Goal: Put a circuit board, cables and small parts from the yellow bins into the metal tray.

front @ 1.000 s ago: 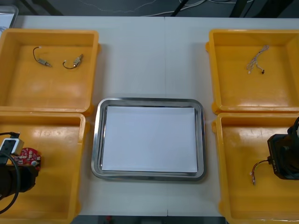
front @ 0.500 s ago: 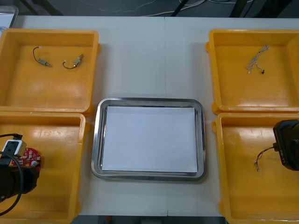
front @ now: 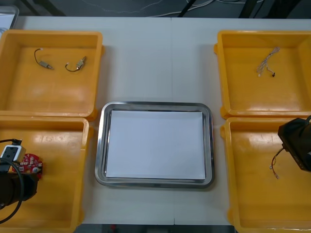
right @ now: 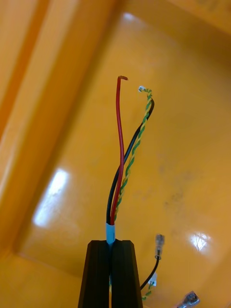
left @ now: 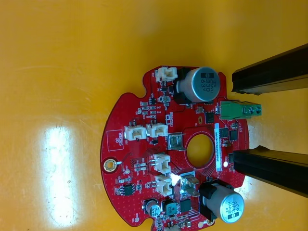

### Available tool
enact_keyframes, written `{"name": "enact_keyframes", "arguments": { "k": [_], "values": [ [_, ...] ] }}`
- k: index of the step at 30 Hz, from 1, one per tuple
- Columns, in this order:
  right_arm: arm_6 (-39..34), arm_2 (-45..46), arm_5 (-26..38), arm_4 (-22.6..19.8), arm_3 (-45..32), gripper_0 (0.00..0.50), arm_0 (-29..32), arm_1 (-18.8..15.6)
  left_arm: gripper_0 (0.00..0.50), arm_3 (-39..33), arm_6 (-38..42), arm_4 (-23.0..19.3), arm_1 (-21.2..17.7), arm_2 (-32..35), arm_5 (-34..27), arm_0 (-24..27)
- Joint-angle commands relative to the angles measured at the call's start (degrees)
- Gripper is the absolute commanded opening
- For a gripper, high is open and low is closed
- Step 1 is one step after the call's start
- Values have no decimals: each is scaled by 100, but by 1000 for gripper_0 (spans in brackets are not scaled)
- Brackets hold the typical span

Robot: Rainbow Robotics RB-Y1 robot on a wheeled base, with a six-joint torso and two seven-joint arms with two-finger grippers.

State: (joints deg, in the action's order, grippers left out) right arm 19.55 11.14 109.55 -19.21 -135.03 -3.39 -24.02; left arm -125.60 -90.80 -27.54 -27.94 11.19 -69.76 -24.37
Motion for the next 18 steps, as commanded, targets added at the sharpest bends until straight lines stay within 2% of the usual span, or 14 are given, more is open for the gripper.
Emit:
{"name": "enact_keyframes", "arguments": {
  "k": [1, 9, 11, 16, 18],
  "values": [
    [788, -59, 45, -153, -481, 0, 102, -174, 330, 1, -105, 91, 122, -73, 77, -59],
    [1913, -77, 45, -531, -868, 0, 339, -182, 300, 45, -96, 126, 130, -82, 103, -24],
    [2229, -77, 45, -698, -920, 0, 366, -182, 267, 53, -105, 144, 130, -91, 103, -15],
    [2774, -94, 45, -918, -1078, 0, 427, -182, 55, 53, -78, 152, 130, -91, 103, -7],
    [3002, -112, 45, -936, -1096, 0, 445, -191, 0, 53, -70, 144, 130, -100, 103, -7]
  ]
}}
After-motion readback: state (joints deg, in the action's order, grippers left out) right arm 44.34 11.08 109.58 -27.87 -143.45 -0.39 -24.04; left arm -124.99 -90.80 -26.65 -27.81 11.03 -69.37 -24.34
